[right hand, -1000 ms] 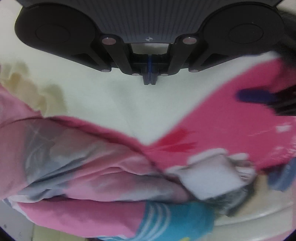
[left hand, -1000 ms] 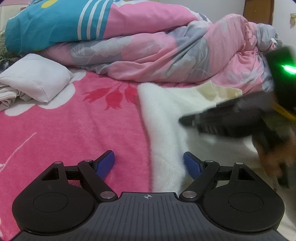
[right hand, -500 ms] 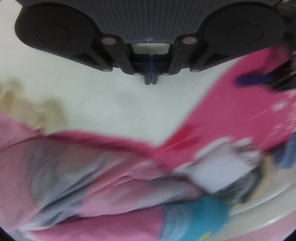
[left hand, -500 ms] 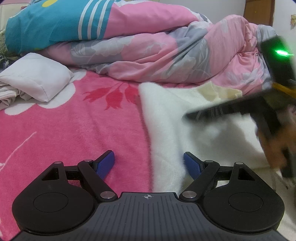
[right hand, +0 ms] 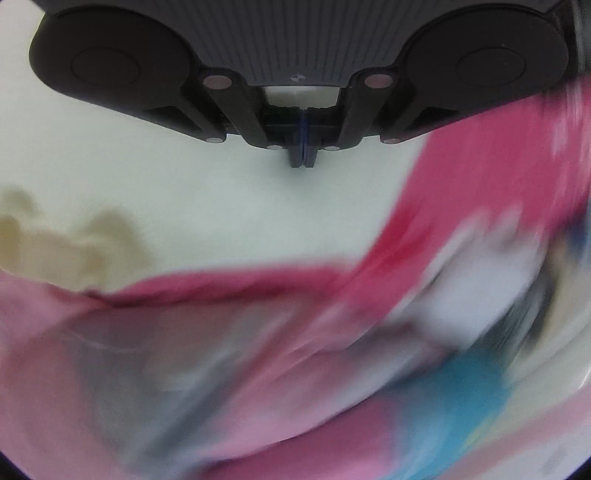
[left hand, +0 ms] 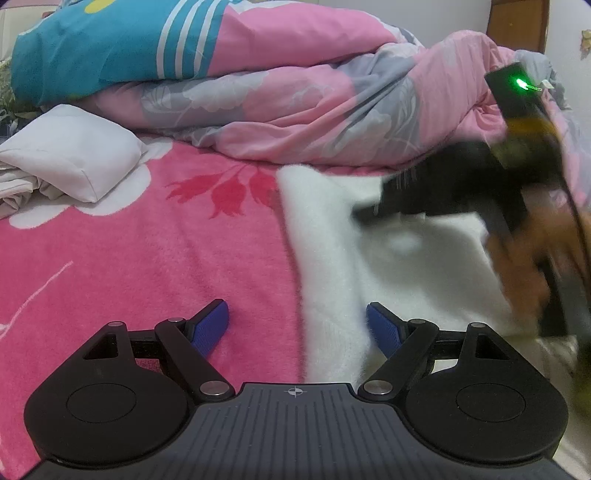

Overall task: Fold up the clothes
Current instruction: 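Open the right gripper and sweep it across the sweater toward the left gripper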

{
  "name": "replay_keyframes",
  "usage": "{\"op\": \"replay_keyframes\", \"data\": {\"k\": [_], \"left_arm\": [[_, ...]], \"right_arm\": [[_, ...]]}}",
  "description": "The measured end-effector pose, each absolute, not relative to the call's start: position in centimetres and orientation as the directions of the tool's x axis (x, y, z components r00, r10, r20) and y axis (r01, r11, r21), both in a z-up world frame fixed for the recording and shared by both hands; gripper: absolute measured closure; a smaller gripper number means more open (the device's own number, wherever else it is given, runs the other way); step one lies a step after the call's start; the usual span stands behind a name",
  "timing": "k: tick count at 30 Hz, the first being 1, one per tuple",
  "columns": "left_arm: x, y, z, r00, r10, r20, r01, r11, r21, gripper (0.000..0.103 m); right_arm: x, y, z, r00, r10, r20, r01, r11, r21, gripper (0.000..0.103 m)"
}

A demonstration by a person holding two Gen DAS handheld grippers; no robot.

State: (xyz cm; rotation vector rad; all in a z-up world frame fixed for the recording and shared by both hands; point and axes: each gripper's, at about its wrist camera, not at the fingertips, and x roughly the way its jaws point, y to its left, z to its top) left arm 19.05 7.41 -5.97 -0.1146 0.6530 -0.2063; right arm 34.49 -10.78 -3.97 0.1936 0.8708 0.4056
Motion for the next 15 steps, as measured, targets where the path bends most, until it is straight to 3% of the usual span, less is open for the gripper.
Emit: {"op": "replay_keyframes", "data": {"k": [3,5,9,11,13,15], "left_arm": [[19.1,7.4,-6.0,0.774,-0.227,-0.591,0.154,0.973,-0.172,0.021],[19.1,7.4,-6.0,0.774,-0.228,-0.591,0.154,0.973,-0.173,0.021],[19.1,7.4,-5.9,0.774,-0.226,-0.591,0.154,0.973,-0.171,0.021],[19.1,7.4,-6.0,0.775,-0.225,-0.591,0.153,0.974,-0.170,0.021],[19.0,7.4,-6.0,0.776,-0.225,-0.590,0.153,0.973,-0.170,0.021],[19.1,7.5,-6.0,0.775,-0.226,-0.590,0.153,0.973,-0.172,0.021]], "right_arm": [[36.1,-13.5,-2.5,0.656,0.369,-0.659,-0.107,0.909,0.402,0.099],[34.5,-14.2,-1.2,0.617,0.443,-0.650,-0.147,0.877,0.458,0.096],[31.4,-11.9,-1.8,0.455,0.513,-0.727,-0.233,0.857,0.459,0.080],[32.6,-10.6,-3.6,0.436,0.471,-0.767,-0.227,0.882,0.413,0.084],[35.5,-10.6,-3.6,0.536,0.414,-0.736,-0.189,0.908,0.373,0.096],[37.0,-12.3,-2.8,0.654,0.293,-0.697,-0.042,0.935,0.353,0.092]]}}
